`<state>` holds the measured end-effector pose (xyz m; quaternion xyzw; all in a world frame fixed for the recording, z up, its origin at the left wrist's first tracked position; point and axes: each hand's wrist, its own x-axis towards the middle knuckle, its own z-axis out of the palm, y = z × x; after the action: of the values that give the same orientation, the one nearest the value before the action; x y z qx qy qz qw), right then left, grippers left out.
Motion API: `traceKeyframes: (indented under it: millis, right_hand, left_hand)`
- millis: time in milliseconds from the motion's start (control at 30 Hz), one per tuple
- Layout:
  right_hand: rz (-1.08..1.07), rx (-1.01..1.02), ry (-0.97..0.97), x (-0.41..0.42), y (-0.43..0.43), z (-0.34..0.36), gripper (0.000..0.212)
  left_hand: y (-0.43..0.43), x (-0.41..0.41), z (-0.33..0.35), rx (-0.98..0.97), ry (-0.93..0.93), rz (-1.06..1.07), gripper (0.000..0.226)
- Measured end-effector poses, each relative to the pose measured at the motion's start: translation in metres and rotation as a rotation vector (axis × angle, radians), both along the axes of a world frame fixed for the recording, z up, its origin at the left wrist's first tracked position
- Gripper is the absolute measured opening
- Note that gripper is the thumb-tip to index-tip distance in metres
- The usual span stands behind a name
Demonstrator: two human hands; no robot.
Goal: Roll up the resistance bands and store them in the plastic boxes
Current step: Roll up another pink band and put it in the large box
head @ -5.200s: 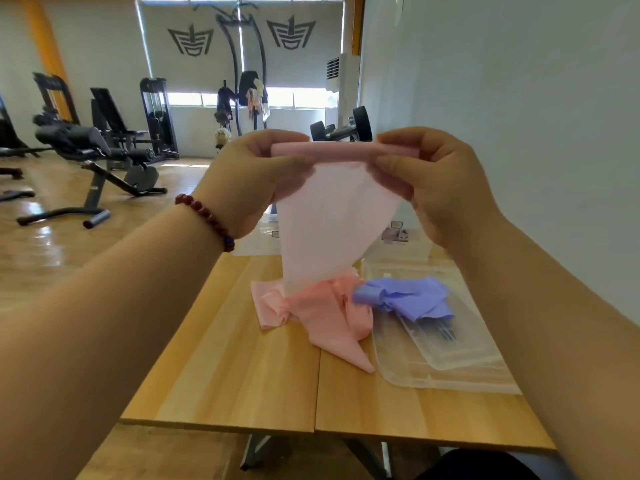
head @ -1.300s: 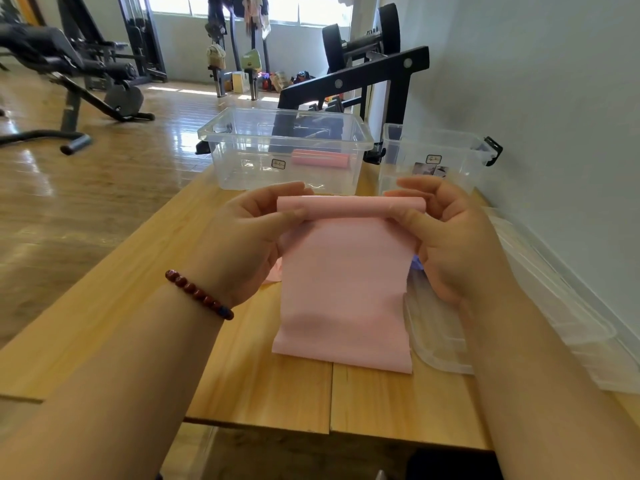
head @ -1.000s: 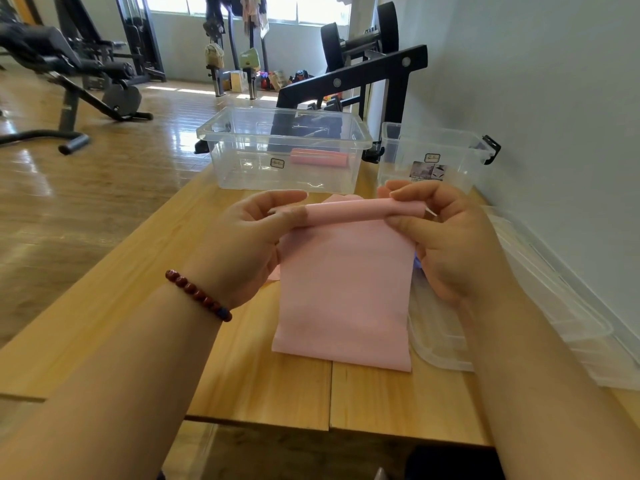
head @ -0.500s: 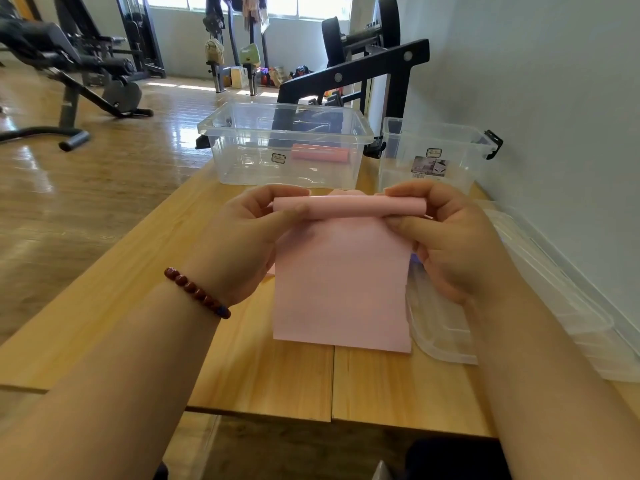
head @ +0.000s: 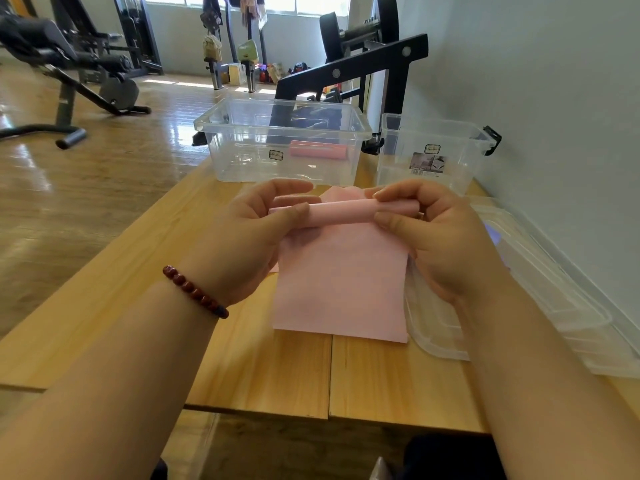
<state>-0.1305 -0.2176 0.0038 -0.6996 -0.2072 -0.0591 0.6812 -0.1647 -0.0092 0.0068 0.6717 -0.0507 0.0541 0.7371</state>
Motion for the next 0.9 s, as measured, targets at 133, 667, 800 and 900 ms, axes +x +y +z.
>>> traceKeyframes:
  millis: [133,667,800,900]
  right_hand:
    - [0.054,-0.047,0.105,0.0011,-0.0019,-0.0013,0.032]
    - [-0.034,-0.042,0.038,0.0014,-0.003,-0.0006,0.031]
    - [-0.025,-0.085,0.083,-0.0012,0.001,0.0,0.042]
    - [-0.04,-0.02,0.102,-0.0028,0.0066,-0.0022,0.044]
  left_hand:
    - [0.0008,-0.0006,-0.0005,0.075,-0.045,0.02,0.02]
    - [0.0006,0.0001,-0.0019,0.044,-0.025,0.066,0.019]
    - [-0.0023,-0.0009,-0.0029,0.034,-0.016,0.051,0.019]
    - [-0.005,-0.001,-0.005,0.077,-0.028,0.056,0.02]
